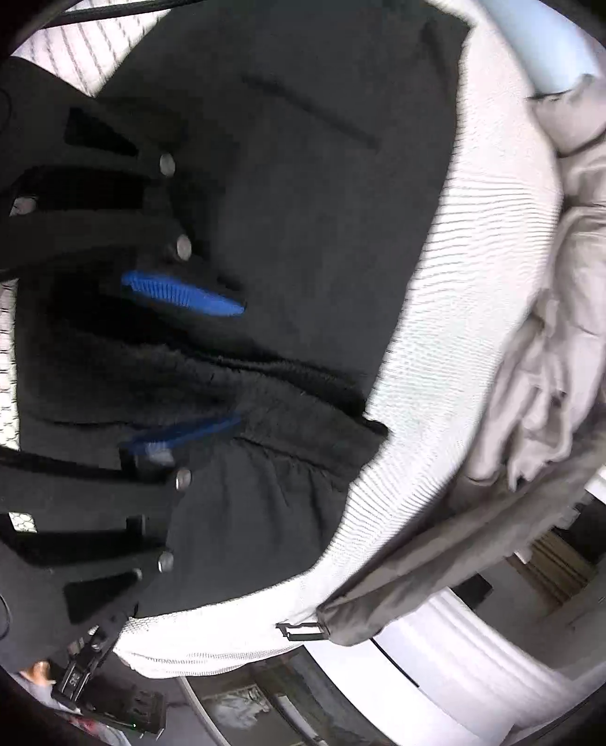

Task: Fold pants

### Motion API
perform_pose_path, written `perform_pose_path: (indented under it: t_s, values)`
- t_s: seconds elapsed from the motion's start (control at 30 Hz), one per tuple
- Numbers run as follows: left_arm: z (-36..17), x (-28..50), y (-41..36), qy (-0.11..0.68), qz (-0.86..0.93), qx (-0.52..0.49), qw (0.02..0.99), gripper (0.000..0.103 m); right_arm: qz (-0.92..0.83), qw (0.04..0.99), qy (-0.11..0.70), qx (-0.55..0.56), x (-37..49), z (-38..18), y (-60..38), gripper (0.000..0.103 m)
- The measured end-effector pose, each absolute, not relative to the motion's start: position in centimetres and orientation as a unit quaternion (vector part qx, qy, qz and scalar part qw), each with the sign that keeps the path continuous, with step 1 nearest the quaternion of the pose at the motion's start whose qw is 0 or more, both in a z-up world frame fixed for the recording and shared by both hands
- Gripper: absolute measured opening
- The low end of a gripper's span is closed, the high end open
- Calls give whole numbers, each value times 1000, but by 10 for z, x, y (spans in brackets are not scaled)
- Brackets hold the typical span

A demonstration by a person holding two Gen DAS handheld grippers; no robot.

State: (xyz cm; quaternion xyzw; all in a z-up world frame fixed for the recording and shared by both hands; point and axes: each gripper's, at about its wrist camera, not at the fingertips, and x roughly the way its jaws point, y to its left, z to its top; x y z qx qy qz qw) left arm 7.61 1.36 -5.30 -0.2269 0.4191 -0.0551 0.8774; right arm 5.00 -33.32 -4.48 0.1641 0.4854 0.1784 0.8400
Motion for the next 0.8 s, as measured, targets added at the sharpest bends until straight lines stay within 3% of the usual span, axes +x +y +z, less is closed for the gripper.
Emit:
perform_pose_path:
  t_s: [0.03,0.1,0.17,0.33,0.4,0.43,0.5,0.53,0.57,0.6,0.67,0.8]
  values:
    - [-46,69,12,405,-52,-220,886,54,197,830,492,173,45,-46,-334,57]
    - [-29,61,4,385,-54,-210,897,55,224,818,499,181,37,-50,-332,46]
    - [-15,56,-17,369,-81,-205,903,55,235,815,495,188,33,-54,-326,27]
    - [-2,68,-122,390,-192,-153,888,56,225,812,502,193,31,-59,-320,26]
    - [-6,74,-175,413,-235,-104,874,57,226,808,506,202,29,-56,-323,34]
    - [-8,75,-195,420,-253,-79,868,57,230,803,509,208,29,-55,-325,43]
    - [-18,82,-232,436,-261,-29,861,57,231,809,498,211,27,-52,-329,44]
    - [-26,86,-241,450,-253,-17,856,57,225,813,494,212,29,-53,-331,40]
    - [-36,93,-247,469,-242,-20,849,57,219,814,493,215,30,-55,-333,21]
    - [-45,98,-249,483,-234,-24,844,57,219,814,494,215,32,-58,-334,11]
    - [-56,109,-246,488,-218,-45,844,56,224,809,502,208,31,-65,-333,2]
    - [-52,102,-235,478,-205,-72,851,56,255,786,510,239,10,-77,-337,2]
